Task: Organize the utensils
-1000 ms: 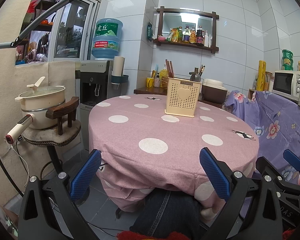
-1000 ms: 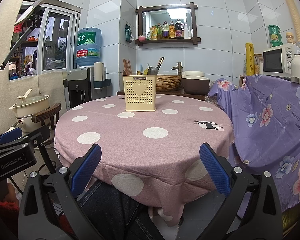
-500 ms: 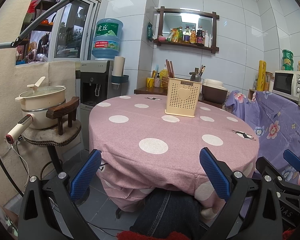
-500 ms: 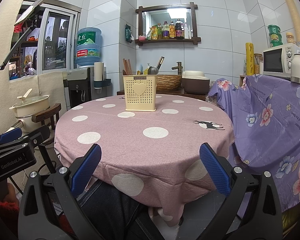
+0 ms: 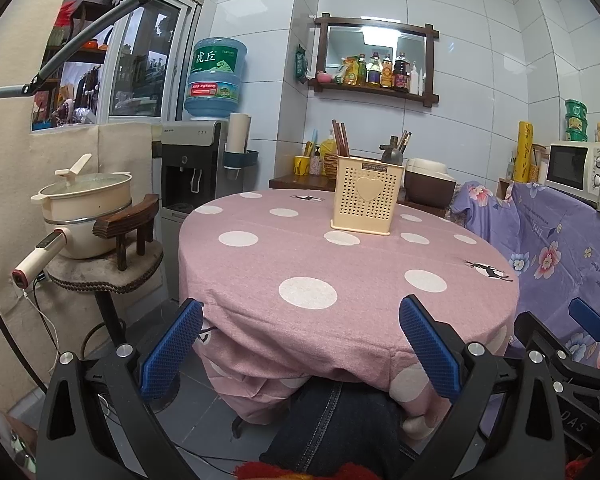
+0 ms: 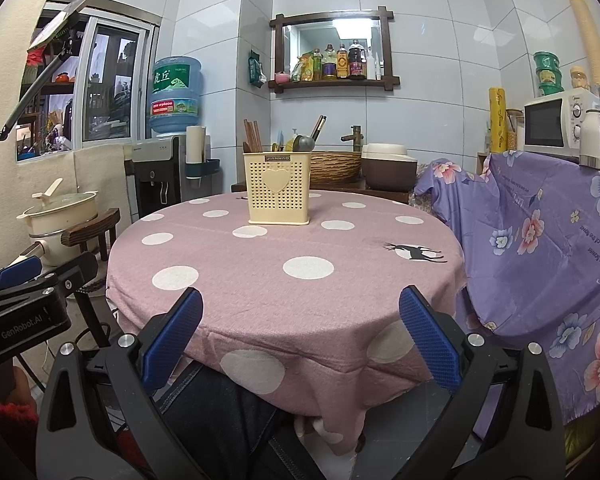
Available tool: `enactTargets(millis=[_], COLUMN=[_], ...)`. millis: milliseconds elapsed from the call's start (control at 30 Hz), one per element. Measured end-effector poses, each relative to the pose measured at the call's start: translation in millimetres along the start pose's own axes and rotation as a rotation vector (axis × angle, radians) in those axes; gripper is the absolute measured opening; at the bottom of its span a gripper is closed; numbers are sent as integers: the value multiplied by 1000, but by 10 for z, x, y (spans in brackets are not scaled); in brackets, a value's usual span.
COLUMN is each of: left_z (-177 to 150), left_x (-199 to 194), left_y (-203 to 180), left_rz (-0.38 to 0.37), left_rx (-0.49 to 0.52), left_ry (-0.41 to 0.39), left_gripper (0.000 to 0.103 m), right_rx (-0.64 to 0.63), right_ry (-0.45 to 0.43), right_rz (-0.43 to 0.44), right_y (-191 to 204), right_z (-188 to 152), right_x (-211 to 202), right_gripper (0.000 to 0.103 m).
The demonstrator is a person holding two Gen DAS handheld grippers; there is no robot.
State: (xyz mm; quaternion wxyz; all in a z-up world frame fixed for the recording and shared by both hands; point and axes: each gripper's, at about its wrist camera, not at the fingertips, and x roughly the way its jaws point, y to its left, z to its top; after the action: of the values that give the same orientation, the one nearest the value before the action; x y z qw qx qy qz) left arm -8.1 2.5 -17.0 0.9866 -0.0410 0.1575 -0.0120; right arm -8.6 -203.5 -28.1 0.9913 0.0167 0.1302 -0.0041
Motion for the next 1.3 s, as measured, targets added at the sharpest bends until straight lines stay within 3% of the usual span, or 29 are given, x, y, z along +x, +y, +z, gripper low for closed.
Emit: enactTargets(millis=[1300], left_z=[2], left_x=[-25], left_y=[-12], left_rz=[-3], left_rx=[2], left_ry=[6], left_gripper=[98], right_rx=[-1], right_ry=[0], right_rz=[1], right_y=[-13], right_z=[-4], right_x=[1], right_gripper=[97])
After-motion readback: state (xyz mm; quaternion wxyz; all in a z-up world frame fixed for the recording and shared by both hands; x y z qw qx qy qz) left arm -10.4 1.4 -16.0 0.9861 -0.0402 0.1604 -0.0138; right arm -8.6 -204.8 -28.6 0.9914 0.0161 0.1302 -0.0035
